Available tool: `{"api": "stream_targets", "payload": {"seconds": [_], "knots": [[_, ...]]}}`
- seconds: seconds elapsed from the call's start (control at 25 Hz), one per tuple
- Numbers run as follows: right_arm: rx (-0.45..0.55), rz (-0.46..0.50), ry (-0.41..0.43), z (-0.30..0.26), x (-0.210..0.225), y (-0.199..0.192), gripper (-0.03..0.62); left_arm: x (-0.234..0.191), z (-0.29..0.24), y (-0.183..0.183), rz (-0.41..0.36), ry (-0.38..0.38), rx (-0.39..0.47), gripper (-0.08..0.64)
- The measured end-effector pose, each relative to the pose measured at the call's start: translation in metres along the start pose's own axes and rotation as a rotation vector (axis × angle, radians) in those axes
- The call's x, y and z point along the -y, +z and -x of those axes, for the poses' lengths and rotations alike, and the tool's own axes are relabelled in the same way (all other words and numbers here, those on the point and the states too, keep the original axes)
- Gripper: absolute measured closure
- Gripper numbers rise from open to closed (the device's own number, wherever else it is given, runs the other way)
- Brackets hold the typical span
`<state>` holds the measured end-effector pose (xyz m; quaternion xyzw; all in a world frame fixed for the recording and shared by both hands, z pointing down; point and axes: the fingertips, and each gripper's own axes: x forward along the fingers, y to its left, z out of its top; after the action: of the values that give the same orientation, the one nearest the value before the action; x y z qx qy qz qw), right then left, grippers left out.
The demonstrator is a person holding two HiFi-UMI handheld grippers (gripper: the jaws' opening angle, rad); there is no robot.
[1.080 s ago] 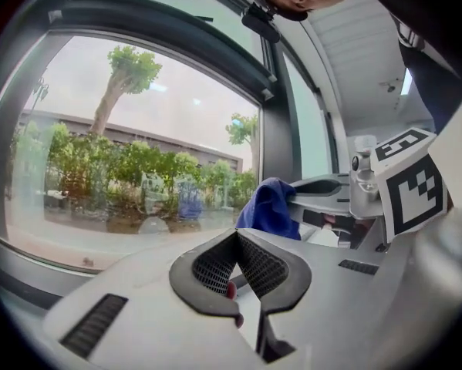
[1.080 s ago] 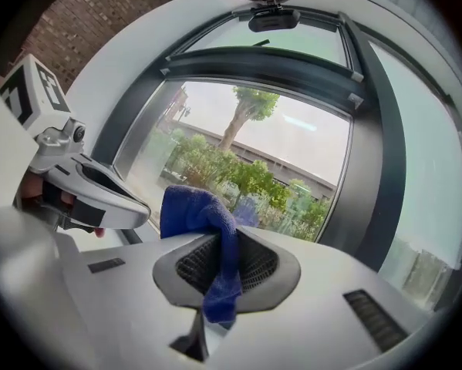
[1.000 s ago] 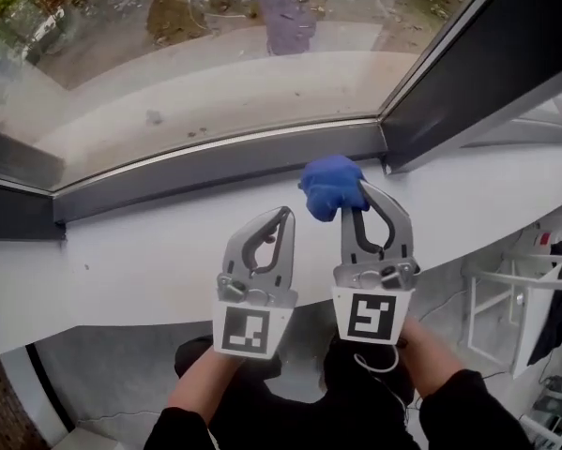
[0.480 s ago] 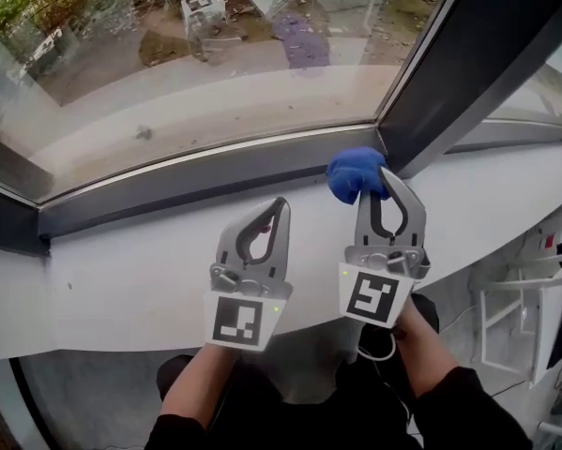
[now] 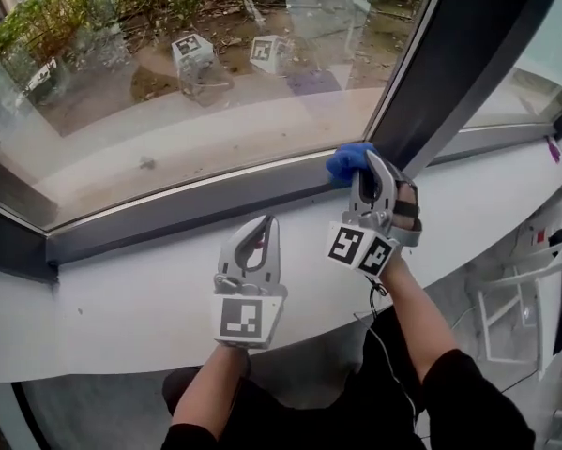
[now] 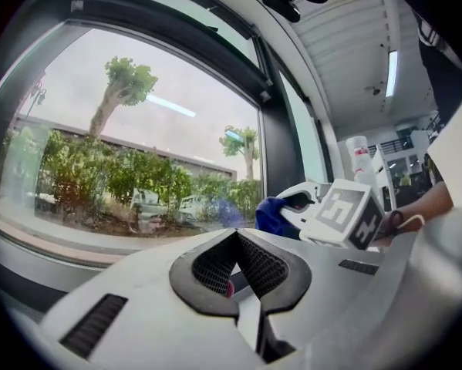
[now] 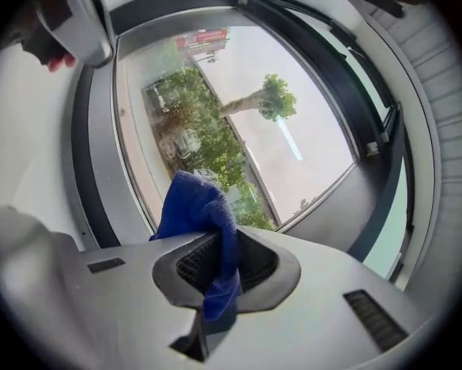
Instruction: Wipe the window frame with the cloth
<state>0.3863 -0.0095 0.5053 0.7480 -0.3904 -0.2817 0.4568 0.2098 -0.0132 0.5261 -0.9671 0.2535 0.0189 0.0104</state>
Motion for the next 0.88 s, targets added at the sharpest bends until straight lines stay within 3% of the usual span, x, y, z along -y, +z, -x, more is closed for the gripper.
{"api": "stream_targets", "payload": {"seconds": [0.12, 0.48, 0.76, 0.88], "knots": [[-0.044, 0.062, 0.013, -0.021, -0.015, -0.008, 0.569, 0.003, -0.003, -0.009, 0.048, -0.004, -0.007, 0.555], [-0.21, 0.246, -0.001, -0.054, -0.035, -0.037, 0.569, 0.005, -0.004, -0.021, 0.085, -0.022, -0.037, 0.555], [-0.249, 0.236, 0.039, -0.062, -0.045, -0.045, 0.569, -0.011, -0.028, -0.044, -0.018, 0.008, -0.129, 0.555], [-0.265, 0.297, 0.042, -0.064, -0.05, -0.047, 0.569, -0.004, -0.028, -0.051, -0.07, -0.014, -0.158, 0.555]]}}
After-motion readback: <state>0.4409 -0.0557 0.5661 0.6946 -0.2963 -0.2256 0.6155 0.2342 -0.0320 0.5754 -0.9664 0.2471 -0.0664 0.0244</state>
